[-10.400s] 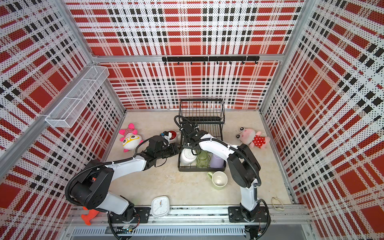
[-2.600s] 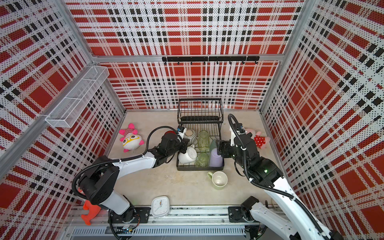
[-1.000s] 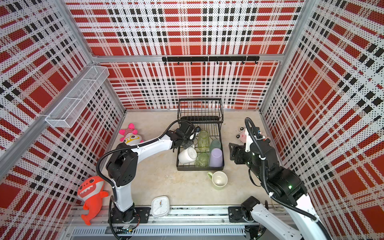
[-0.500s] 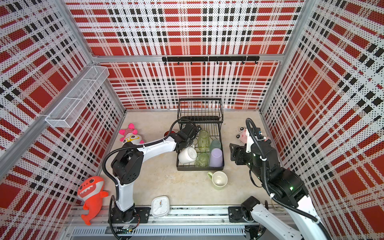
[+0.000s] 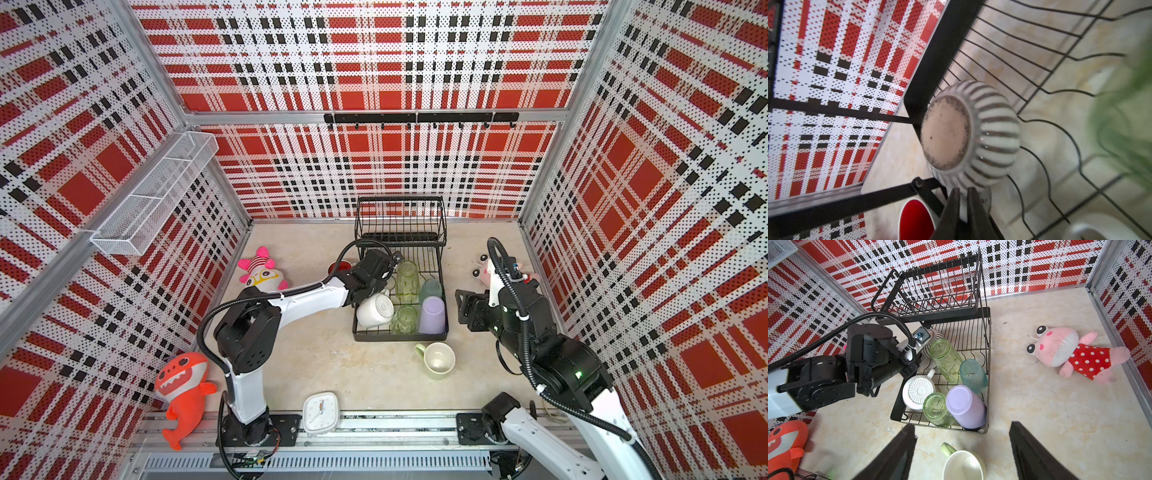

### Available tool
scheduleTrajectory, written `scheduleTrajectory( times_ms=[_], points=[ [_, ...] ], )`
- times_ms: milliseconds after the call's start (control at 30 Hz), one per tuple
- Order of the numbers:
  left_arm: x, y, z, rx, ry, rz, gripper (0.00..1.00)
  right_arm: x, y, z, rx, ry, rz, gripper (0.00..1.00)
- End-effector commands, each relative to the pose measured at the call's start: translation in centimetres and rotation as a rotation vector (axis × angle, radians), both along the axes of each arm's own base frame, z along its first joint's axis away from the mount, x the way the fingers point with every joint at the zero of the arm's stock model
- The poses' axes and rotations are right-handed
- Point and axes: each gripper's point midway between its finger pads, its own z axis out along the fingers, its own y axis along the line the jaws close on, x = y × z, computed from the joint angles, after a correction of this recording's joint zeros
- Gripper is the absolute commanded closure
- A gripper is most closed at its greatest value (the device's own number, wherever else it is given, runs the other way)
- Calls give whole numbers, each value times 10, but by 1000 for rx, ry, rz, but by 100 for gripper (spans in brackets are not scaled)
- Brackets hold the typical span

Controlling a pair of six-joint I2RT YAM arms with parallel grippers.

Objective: Load cups into a dish rack
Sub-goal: Move the cup to the dish rack.

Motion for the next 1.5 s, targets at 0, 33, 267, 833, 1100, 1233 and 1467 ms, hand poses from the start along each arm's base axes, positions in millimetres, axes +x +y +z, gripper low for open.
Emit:
scheduleTrajectory(
  times_ms=[0, 33, 267, 833, 1100, 1233, 1467],
  points=[
    [-19, -23, 18, -91, 43, -144, 86, 1, 2, -1, 16, -2, 3, 25],
    [-20, -23, 17, -92, 49, -153, 86, 1, 2, -2, 16, -2, 3, 25],
    [-8, -24, -13, -40, 126, -155, 87, -1, 0, -1, 9, 0, 0, 25],
    [35, 2, -35, 96, 16, 10, 87, 3, -5, -1, -32, -4, -19, 24],
    [50, 9, -9, 106, -149, 110, 87, 8, 6, -17, -30, 33, 12, 24],
    [54, 4, 7, 91, -215, 142, 88, 19, 31, -41, 1, 73, 93, 25],
    [31, -34, 35, 17, -243, 58, 85, 52, 64, -64, 30, 66, 149, 23]
  ],
)
